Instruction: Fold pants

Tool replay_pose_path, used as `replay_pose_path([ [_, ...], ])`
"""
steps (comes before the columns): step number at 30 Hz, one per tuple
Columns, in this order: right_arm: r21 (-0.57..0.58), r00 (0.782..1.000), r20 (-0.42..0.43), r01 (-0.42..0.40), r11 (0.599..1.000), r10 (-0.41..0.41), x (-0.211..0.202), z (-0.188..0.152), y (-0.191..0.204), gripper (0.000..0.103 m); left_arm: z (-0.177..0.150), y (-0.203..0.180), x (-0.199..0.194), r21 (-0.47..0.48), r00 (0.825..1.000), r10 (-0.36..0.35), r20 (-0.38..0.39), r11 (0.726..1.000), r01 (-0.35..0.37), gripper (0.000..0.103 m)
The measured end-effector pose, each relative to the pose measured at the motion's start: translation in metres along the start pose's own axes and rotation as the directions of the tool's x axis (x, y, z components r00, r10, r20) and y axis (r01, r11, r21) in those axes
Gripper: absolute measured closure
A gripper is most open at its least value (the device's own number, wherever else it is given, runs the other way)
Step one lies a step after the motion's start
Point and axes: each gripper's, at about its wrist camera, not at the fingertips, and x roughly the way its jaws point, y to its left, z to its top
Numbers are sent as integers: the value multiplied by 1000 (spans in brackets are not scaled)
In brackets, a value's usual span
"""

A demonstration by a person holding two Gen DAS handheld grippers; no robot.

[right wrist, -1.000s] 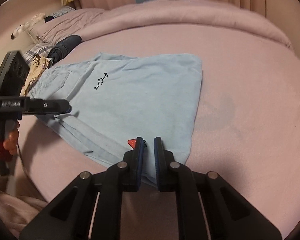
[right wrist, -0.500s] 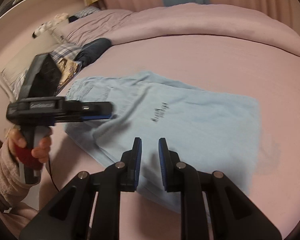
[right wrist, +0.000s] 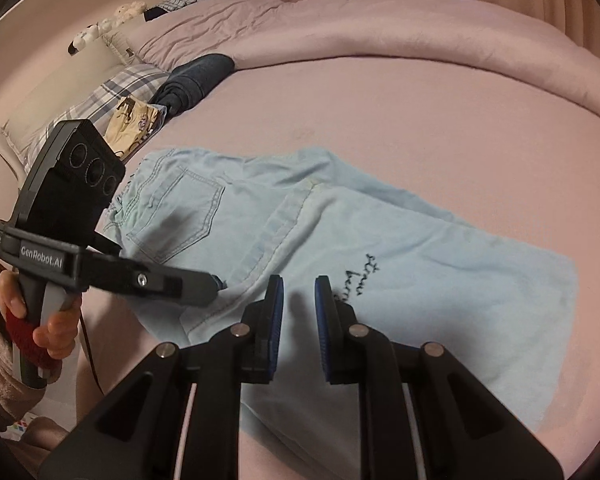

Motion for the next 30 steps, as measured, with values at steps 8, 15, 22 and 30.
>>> replay_pose_path([
  [8, -34, 1000, -17, 18, 999, -18, 13, 12, 4, 87, -8, 2, -10, 5, 994, 48, 98, 999, -49, 102],
  [15, -136, 994, -80, 60, 989, -71, 55, 39, 20, 87, -27, 2, -14, 37, 994, 21, 111, 999, -25, 103],
  [22, -116, 992, -128, 0, 993, -15, 80, 49, 18, 83, -33, 0, -27, 30, 993, 33, 109, 999, -37, 103],
  [30, 95, 961, -30, -273, 957, 277, 69, 59, -4, 85, -48, -52, -20, 191, 998, 18, 67, 981, -30, 103],
])
